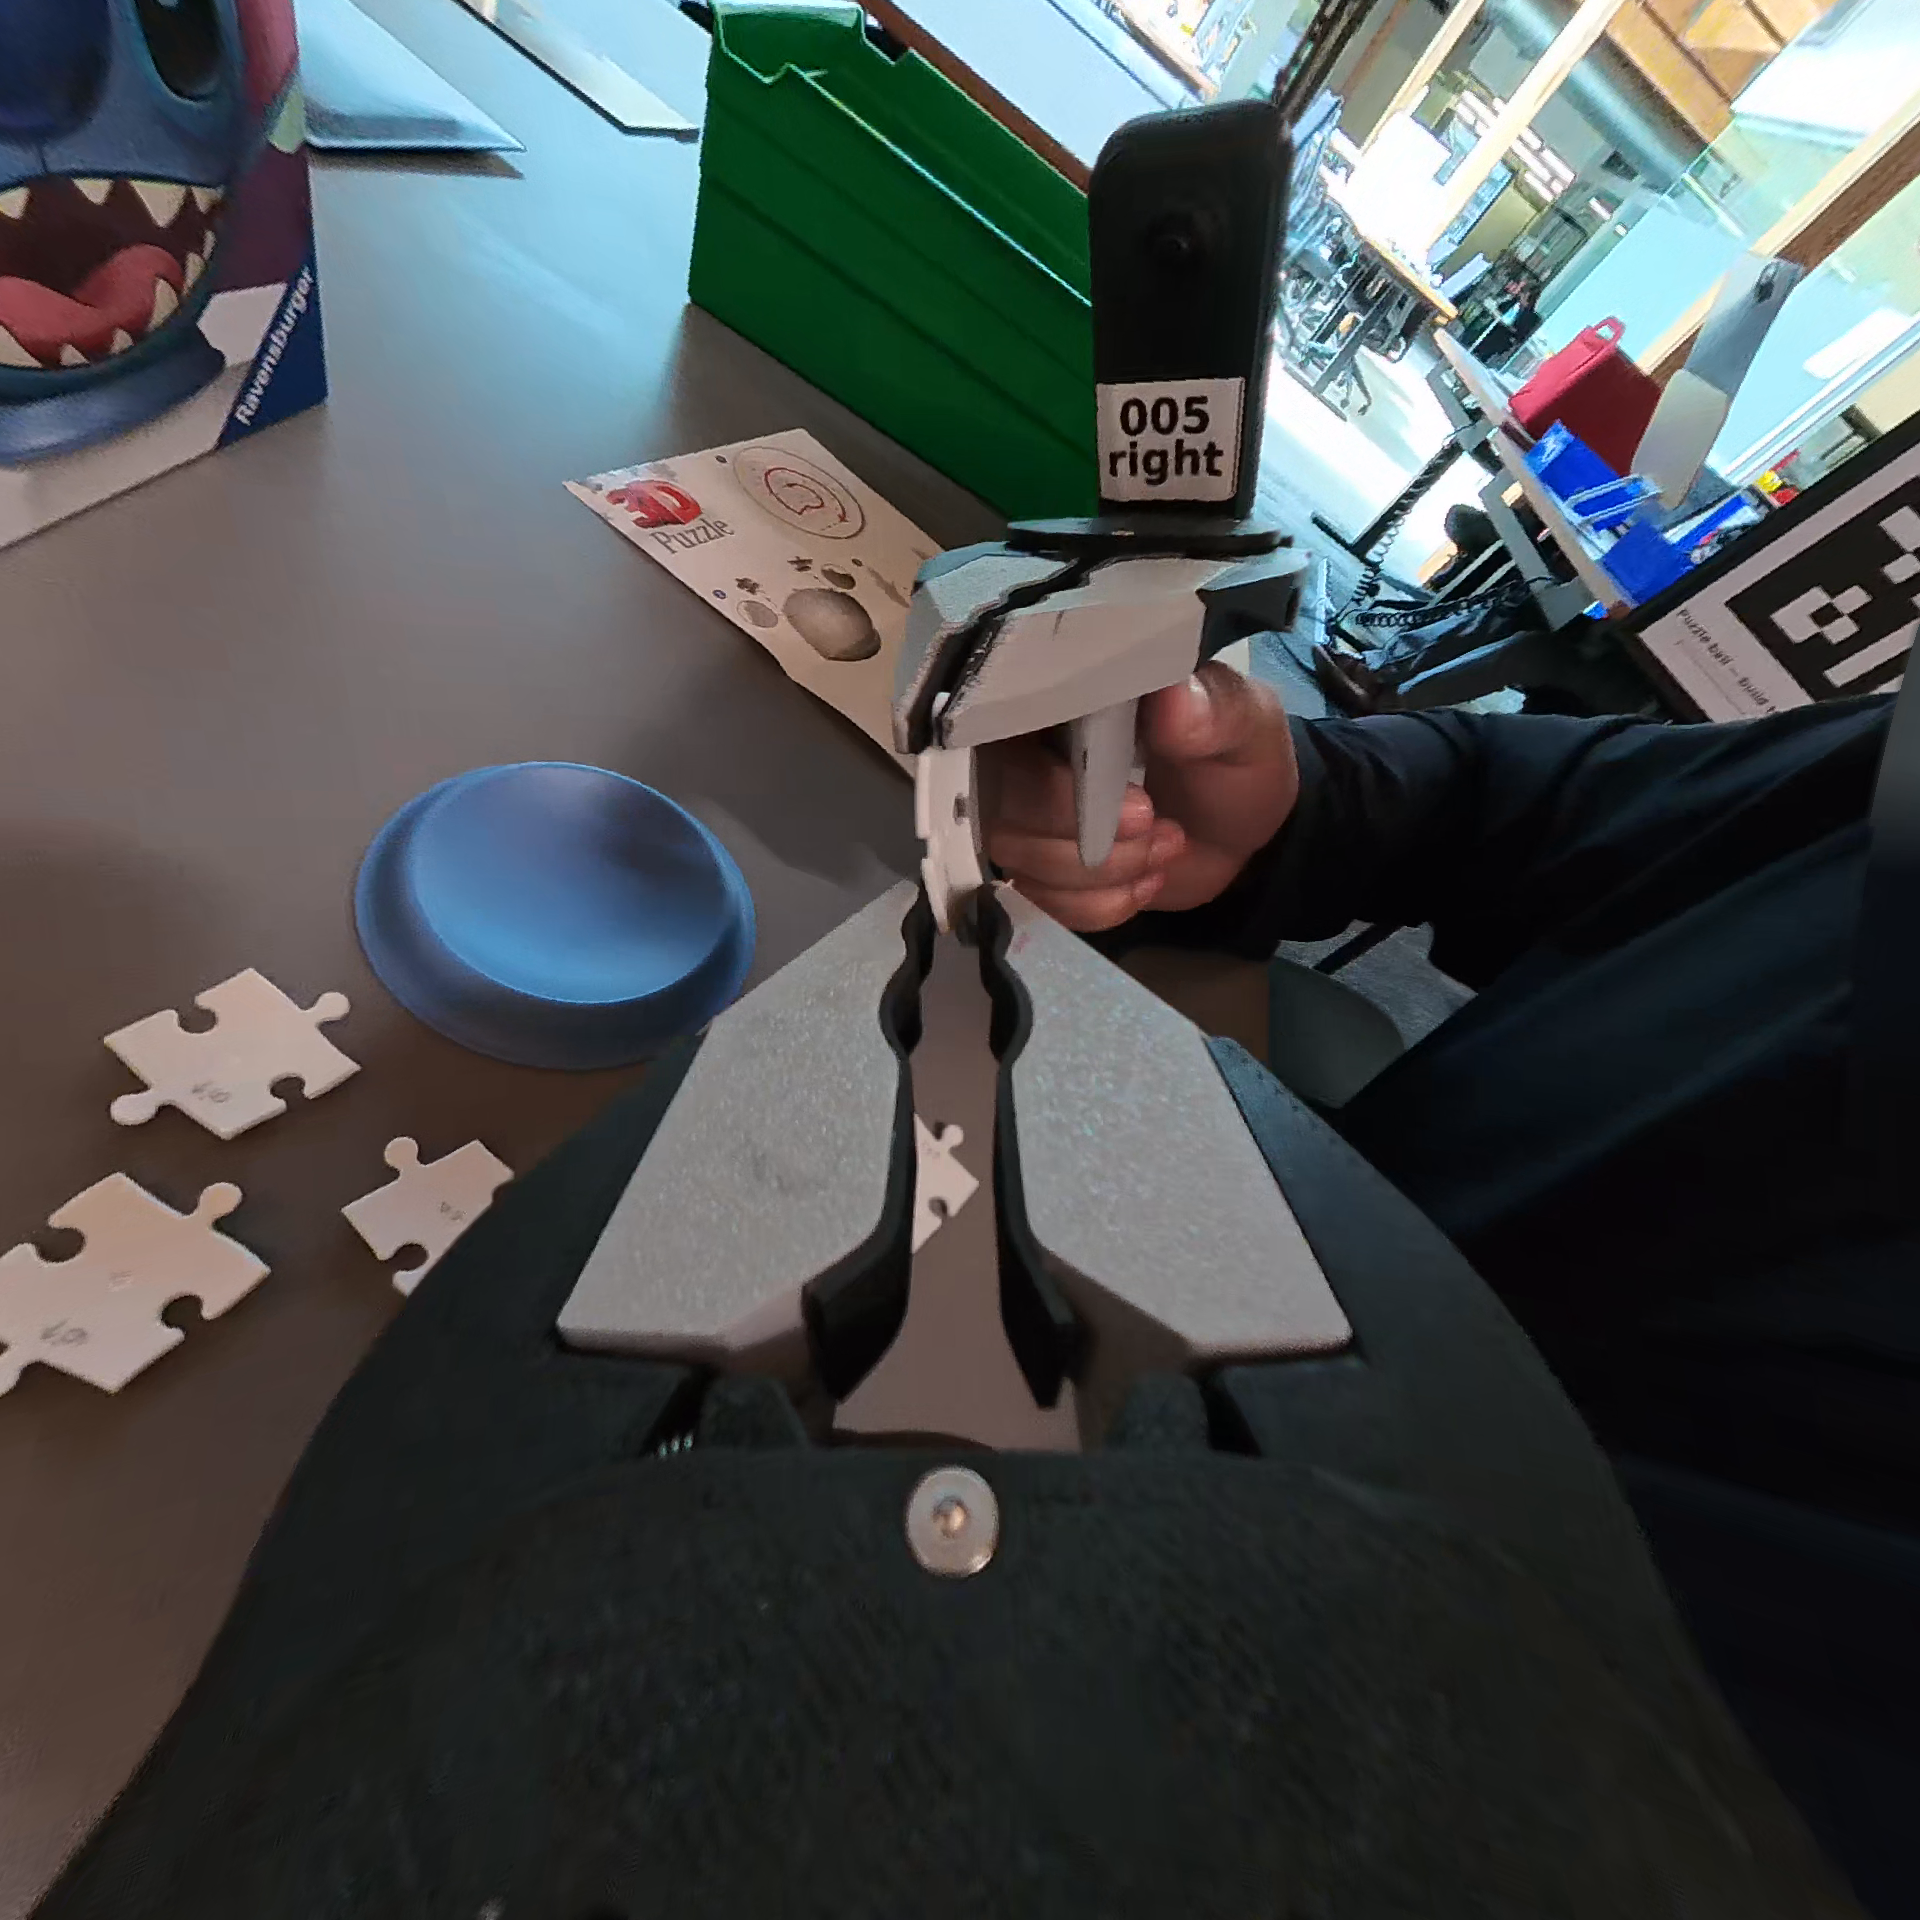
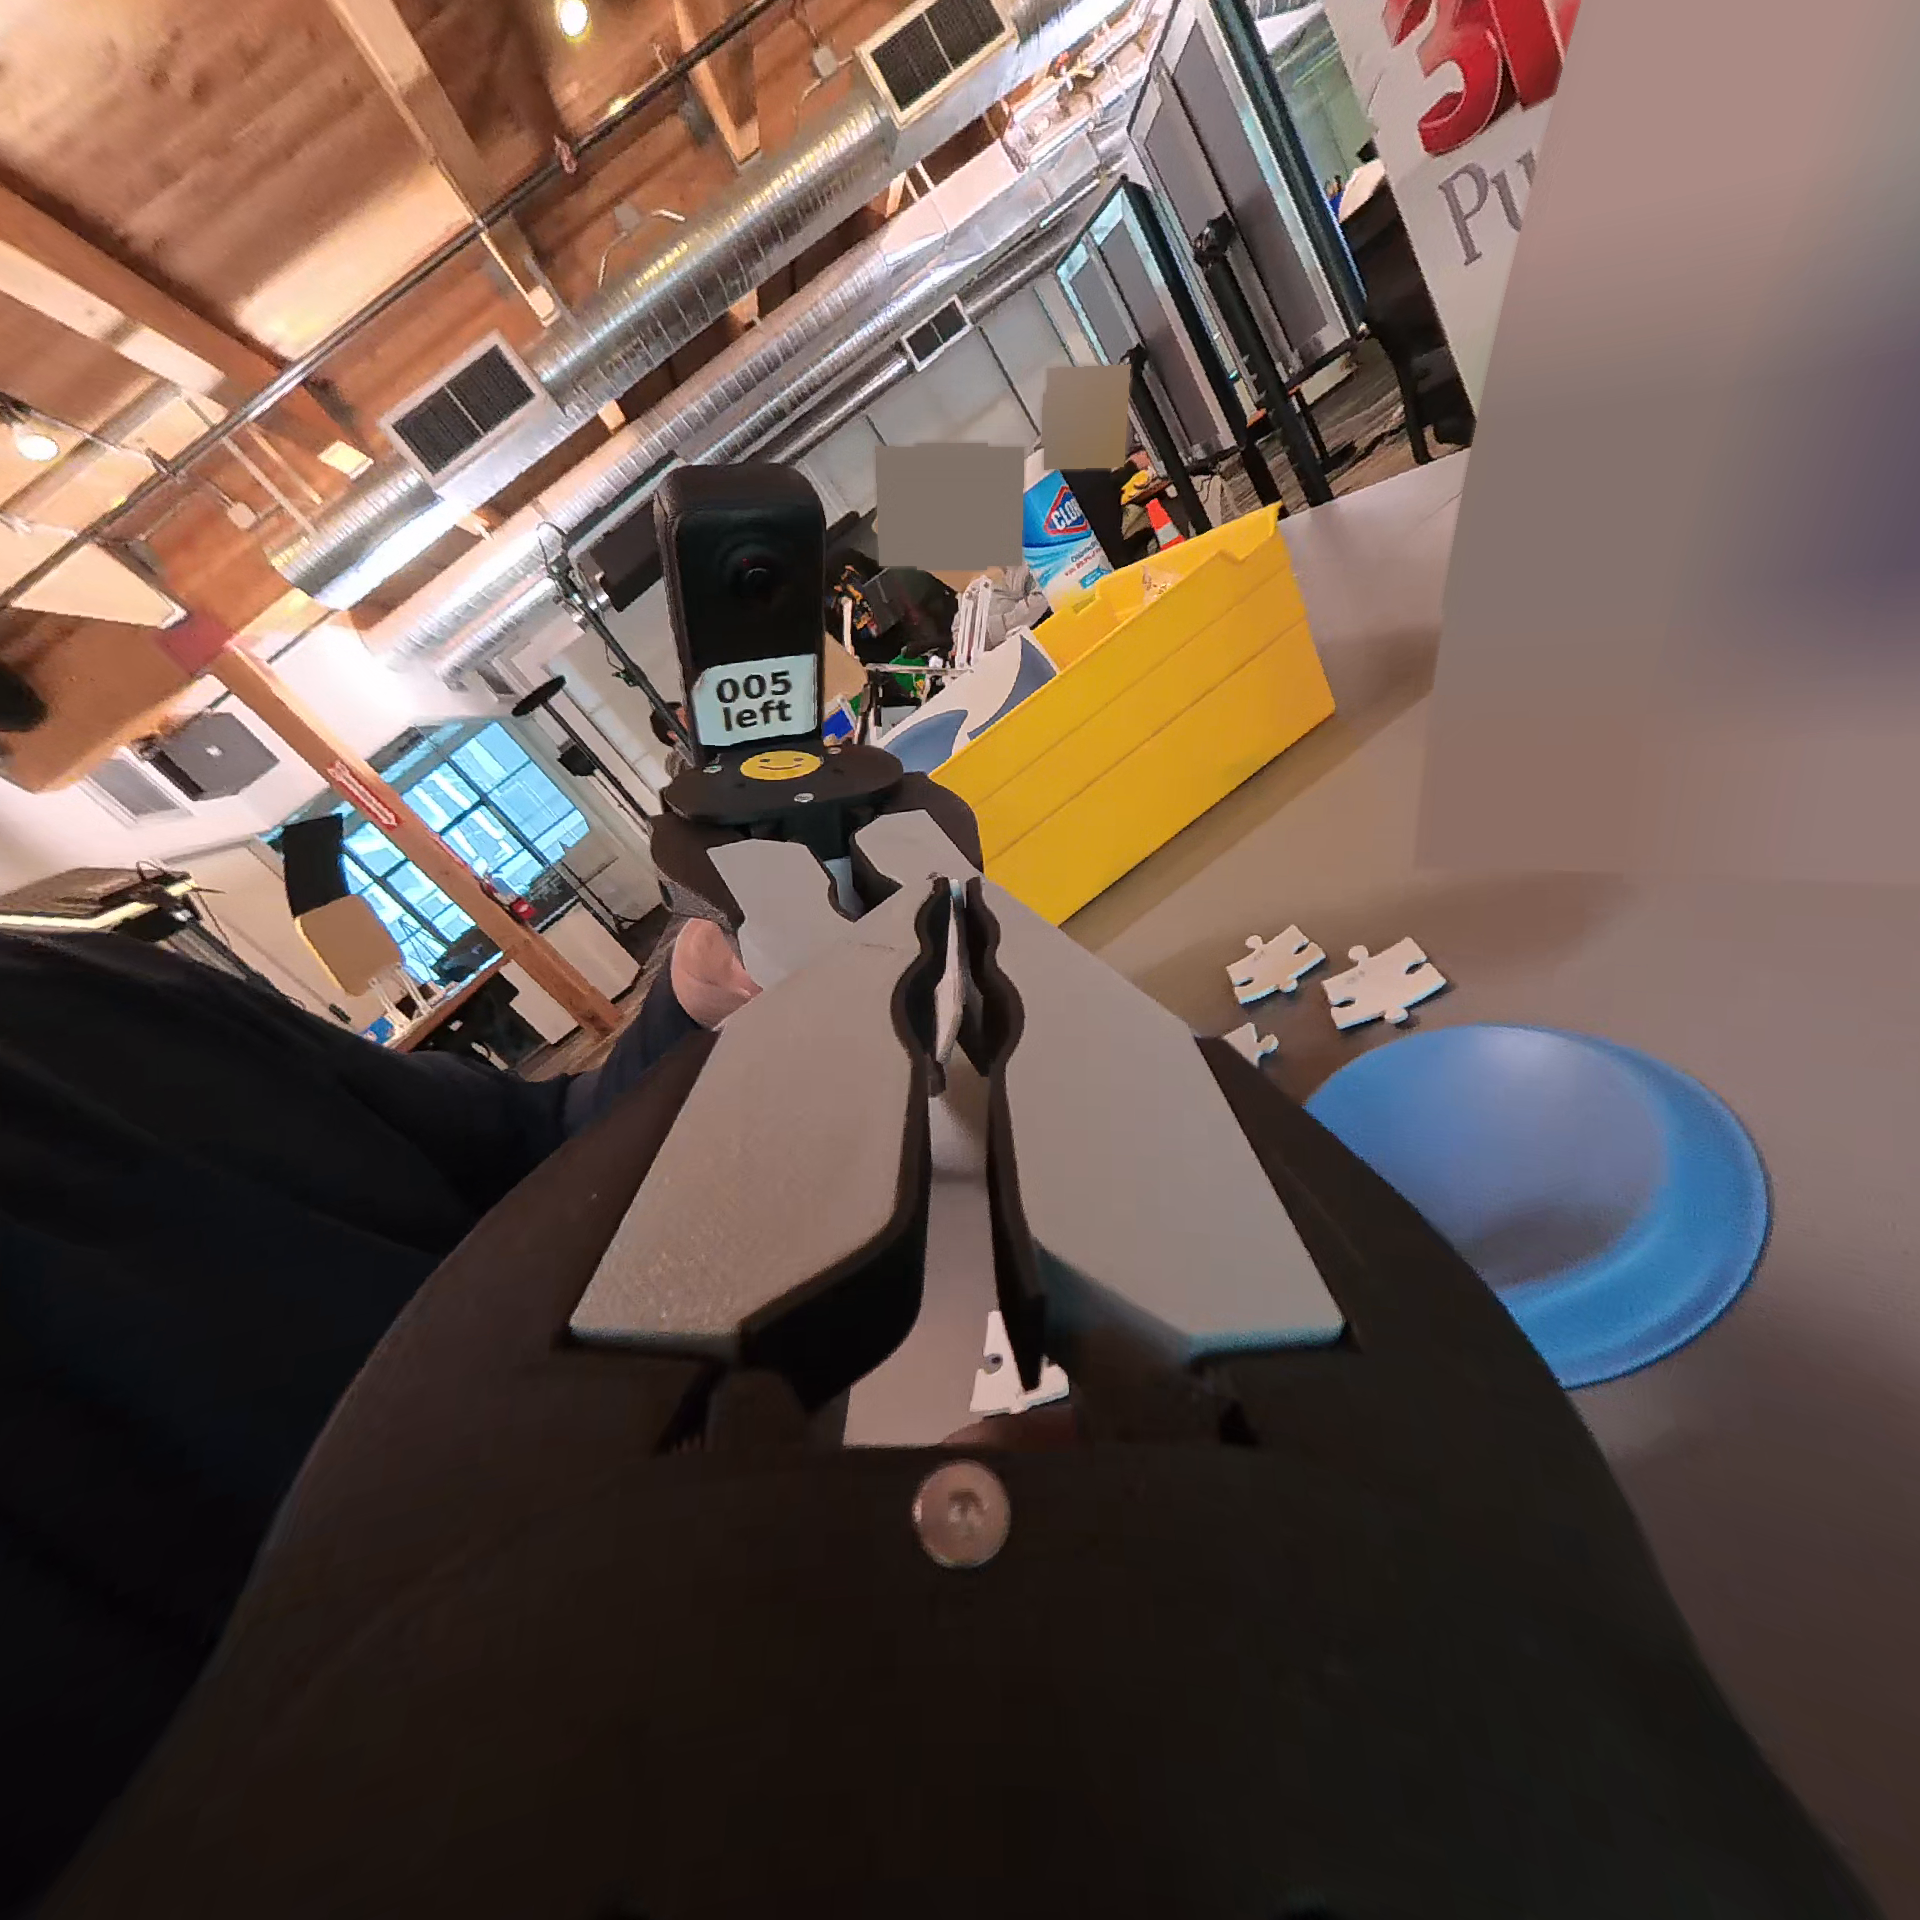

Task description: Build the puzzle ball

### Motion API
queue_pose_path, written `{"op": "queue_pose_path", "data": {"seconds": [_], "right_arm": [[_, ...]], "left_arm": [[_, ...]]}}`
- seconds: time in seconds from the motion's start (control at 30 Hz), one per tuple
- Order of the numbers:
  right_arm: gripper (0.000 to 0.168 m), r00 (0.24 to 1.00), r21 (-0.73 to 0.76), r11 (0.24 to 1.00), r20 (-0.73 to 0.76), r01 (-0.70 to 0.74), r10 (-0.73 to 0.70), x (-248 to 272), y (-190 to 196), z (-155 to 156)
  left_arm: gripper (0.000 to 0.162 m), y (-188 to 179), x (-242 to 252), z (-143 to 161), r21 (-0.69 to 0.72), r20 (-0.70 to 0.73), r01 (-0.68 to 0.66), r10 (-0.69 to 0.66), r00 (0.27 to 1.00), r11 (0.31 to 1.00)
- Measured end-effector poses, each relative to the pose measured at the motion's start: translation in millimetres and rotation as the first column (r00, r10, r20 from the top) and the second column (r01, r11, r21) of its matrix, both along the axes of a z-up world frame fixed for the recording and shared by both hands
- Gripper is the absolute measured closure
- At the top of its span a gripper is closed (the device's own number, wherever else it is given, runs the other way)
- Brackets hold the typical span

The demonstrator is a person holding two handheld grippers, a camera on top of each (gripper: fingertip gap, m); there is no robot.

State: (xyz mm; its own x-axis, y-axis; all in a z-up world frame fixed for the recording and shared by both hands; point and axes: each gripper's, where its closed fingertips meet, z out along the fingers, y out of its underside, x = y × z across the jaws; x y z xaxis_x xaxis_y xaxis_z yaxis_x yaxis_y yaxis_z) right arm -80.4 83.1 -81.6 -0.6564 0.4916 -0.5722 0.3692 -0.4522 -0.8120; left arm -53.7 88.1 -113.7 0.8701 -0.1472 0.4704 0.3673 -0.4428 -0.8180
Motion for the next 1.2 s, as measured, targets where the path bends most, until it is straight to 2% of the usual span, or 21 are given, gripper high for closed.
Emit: {"op": "queue_pose_path", "data": {"seconds": [0.23,0.77,1.2], "right_arm": [[0.168,0.998,0.061,0.997,-0.044,0.045,-0.042,2,3,5],[0.168,0.998,0.022,0.998,-0.036,0.053,-0.052,-2,7,6],[0.168,0.998,-0.057,0.997,0.011,0.058,-0.058,-3,7,4]], "left_arm": [[0.161,1,0,5,0.036,0.095,0.025,-0.028,0.995,0.999],[0.162,-3,-10,10,0.049,0.042,-0.014,0.012,0.999,0.999],[0.160,-3,-5,10,0.060,0.073,0.012,-0.016,0.997,0.998]]}}
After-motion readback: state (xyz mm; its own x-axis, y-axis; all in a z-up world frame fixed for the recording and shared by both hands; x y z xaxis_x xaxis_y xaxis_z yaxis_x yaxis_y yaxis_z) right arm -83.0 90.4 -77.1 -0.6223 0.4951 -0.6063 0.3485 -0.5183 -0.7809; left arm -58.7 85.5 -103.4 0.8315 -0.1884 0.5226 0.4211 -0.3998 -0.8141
